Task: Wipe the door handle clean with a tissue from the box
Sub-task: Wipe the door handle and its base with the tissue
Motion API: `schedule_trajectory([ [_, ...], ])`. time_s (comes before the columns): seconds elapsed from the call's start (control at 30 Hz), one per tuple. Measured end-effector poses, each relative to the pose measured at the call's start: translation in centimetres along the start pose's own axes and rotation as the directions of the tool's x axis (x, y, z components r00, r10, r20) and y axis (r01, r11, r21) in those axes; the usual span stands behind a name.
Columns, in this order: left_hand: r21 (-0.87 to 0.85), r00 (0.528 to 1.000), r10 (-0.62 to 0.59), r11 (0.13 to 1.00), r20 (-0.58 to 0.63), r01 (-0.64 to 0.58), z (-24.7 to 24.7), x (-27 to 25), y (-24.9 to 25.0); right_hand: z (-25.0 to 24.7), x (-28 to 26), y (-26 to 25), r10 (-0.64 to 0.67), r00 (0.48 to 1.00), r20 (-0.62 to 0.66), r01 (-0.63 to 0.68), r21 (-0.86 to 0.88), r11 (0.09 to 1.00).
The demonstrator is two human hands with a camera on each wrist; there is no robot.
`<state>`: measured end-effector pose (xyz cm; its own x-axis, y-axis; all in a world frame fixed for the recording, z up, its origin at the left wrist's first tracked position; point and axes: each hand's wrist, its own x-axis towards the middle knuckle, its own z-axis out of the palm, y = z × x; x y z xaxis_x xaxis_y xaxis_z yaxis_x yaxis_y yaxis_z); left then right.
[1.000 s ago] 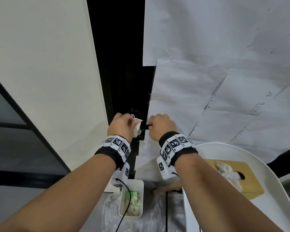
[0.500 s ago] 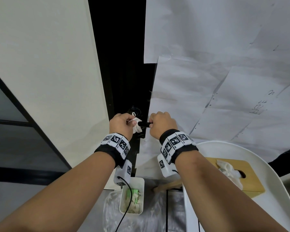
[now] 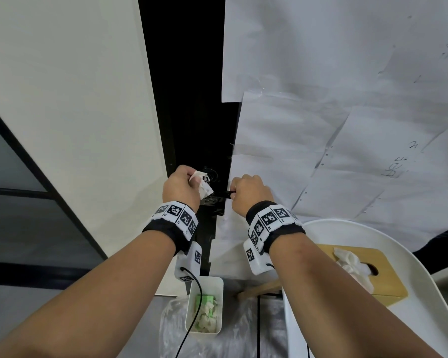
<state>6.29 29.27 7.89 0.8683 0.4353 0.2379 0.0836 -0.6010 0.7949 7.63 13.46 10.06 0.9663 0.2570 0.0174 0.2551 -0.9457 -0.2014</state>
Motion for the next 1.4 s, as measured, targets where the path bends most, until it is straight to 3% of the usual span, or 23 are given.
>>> schedule_trajectory([
  [0.13, -0.005, 0.994, 0.105, 0.994, -0.023, -0.105, 0.7, 0.0, 0.6, 0.1, 0.1, 0.1, -0.006, 1.000, -0.006, 0.006, -0.011, 1.000],
  [0.33, 0.133, 0.982, 0.147, 0.978, 0.117, -0.162, 1.6, -0.4, 1.0, 0.1, 0.1, 0.2, -0.012, 1.000, -0.009, 0.012, -0.006, 1.000],
  [0.47, 0.136, 0.996, 0.056, 0.989, 0.075, -0.066, 1.3, 0.2, 0.9, 0.0, 0.1, 0.2, -0.014, 1.000, -0.004, 0.014, 0.000, 1.000],
  [0.7, 0.219, 0.988, -0.072, 0.975, 0.138, 0.041, 1.5, 1.6, 2.0, 0.0, 0.1, 0.1, -0.023, 1.000, -0.006, 0.023, -0.007, 1.000],
  [0.97, 0.306, 0.976, -0.097, 0.951, 0.193, 0.034, 2.2, 2.7, 2.5, -0.2, 0.2, 0.2, -0.022, 1.000, 0.012, 0.022, 0.009, 1.000],
  [1.17, 0.285, 0.986, -0.056, 0.959, 0.155, 0.010, 2.1, 2.3, 2.3, -0.2, 0.2, 0.1, -0.022, 1.000, 0.013, 0.022, 0.015, 1.000],
  [1.4, 0.260, 0.976, 0.013, 0.963, 0.216, -0.070, 1.5, 2.2, 1.9, -0.4, 0.2, 0.0, -0.011, 1.000, 0.027, 0.011, 0.003, 1.000],
])
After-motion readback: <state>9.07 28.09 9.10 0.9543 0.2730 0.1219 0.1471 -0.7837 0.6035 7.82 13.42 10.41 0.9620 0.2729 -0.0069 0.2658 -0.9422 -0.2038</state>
